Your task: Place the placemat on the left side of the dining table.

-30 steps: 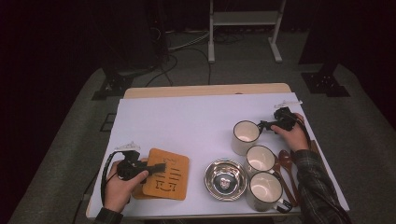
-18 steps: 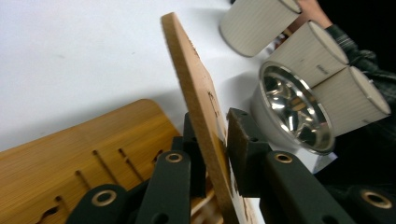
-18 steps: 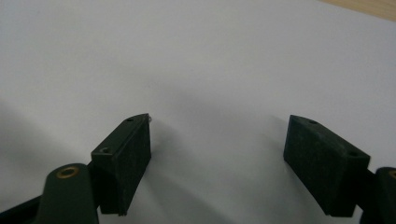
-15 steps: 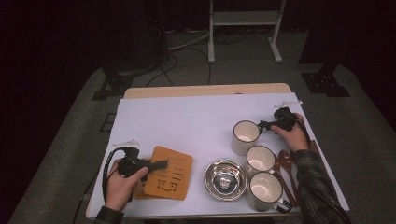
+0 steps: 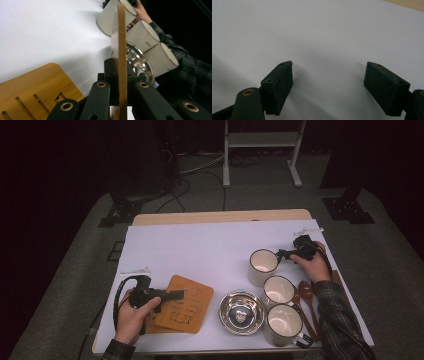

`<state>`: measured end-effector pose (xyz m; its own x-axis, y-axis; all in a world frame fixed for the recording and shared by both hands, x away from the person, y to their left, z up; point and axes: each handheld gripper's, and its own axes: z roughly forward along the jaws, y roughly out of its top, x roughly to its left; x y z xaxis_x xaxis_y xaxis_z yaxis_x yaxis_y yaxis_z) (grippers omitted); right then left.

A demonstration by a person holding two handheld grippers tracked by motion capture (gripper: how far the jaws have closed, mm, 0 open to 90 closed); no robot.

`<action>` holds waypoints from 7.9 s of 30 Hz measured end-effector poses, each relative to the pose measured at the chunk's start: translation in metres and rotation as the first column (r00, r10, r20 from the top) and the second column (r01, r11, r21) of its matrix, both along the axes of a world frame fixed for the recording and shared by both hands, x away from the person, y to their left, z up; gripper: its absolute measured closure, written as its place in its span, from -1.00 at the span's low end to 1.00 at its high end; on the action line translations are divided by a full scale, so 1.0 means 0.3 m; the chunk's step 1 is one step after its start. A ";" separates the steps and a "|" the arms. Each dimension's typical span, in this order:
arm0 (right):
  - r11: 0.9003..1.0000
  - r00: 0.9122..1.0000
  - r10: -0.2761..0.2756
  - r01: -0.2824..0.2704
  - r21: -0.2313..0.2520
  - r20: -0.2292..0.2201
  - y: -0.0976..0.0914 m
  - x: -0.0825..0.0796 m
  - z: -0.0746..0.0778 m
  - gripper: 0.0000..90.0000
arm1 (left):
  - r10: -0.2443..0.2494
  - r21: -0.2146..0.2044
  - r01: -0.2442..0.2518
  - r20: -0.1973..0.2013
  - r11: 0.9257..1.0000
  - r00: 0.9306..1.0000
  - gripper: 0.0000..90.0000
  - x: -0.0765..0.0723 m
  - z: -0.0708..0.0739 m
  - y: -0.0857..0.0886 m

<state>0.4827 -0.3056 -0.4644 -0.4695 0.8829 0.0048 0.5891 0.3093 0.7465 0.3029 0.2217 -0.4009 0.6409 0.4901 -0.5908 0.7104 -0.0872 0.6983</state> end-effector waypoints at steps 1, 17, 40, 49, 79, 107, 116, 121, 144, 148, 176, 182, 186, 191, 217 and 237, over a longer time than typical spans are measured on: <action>1.000 1.000 0.000 0.000 0.000 0.001 0.000 0.000 0.000 -0.52 | 0.004 0.003 -0.004 0.002 1.000 1.000 0.92 0.000 0.002 0.000; 1.000 1.000 0.001 -0.001 -0.002 0.001 0.000 0.001 -0.001 -0.52 | 0.017 -0.009 -0.016 0.044 1.000 0.999 0.92 0.016 0.044 -0.009; 1.000 1.000 0.000 0.000 -0.003 0.002 0.000 0.000 -0.001 -0.52 | 0.044 0.073 -0.055 0.135 0.996 0.990 0.92 0.116 0.107 -0.040; 1.000 1.000 0.000 0.000 -0.002 0.002 0.000 0.000 -0.001 -0.53 | 0.066 0.092 -0.081 0.154 0.993 0.986 0.92 0.158 0.124 -0.043; 0.999 0.999 -0.036 0.037 -0.025 0.004 0.003 0.002 -0.001 -0.69 | 0.113 0.108 -0.136 0.193 0.985 0.975 0.92 0.311 0.159 -0.021; 0.999 0.999 -0.038 0.038 -0.031 0.011 0.006 -0.001 -0.002 -0.70 | 0.223 0.126 -0.249 0.191 0.960 0.956 0.92 0.457 0.118 0.054; 0.999 0.999 -0.039 0.039 -0.031 0.013 0.006 -0.001 -0.002 -0.70 | 0.239 0.152 -0.267 0.180 0.952 0.954 0.92 0.469 0.101 0.074; 0.999 0.999 -0.039 0.039 -0.034 0.015 0.007 -0.002 -0.002 -0.70 | 0.243 0.156 -0.269 0.169 0.950 0.955 0.92 0.473 0.096 0.082; 0.999 0.999 -0.040 0.040 -0.026 0.006 0.004 0.001 -0.002 -0.70 | 0.281 0.257 -0.298 0.101 0.919 0.954 0.86 0.567 0.101 0.064; 0.999 0.999 -0.038 0.039 -0.026 0.005 0.003 0.001 -0.003 -0.70 | 0.298 0.272 -0.310 0.085 0.911 0.951 0.84 0.583 0.095 0.069; 0.999 0.999 -0.038 0.038 -0.019 0.001 0.001 0.003 -0.003 -0.70 | 0.350 0.486 -0.331 0.053 0.809 0.935 0.56 0.652 0.082 0.053; 0.999 0.999 -0.038 0.038 -0.019 0.002 0.002 0.003 -0.003 -0.70 | 0.362 0.543 -0.331 0.051 0.772 0.931 0.41 0.662 0.081 0.051; 0.999 0.999 -0.038 0.038 -0.017 -0.001 0.001 0.003 -0.003 -0.70 | 0.377 0.564 -0.338 0.051 0.754 0.925 0.32 0.666 0.077 0.056; 0.999 0.999 -0.038 0.038 -0.017 0.000 0.001 0.003 -0.003 -0.70 | 0.393 0.581 -0.344 0.046 0.738 0.919 0.21 0.670 0.072 0.061; 0.999 0.999 -0.038 0.038 -0.018 0.000 0.001 0.003 -0.003 -0.70 | 0.437 0.642 -0.331 -0.008 0.692 0.899 -0.10 0.692 0.039 0.099; 0.999 0.999 -0.038 0.038 -0.017 -0.001 0.001 0.003 -0.003 -0.70 | 0.467 0.656 -0.309 -0.075 0.688 0.881 -0.27 0.721 -0.020 0.140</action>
<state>0.4837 -0.3052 -0.4654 -0.4353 0.9002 -0.0104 0.6015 0.2994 0.7407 0.5192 0.2637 -0.4067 0.2022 0.9645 -0.1698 0.9029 -0.1164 0.4138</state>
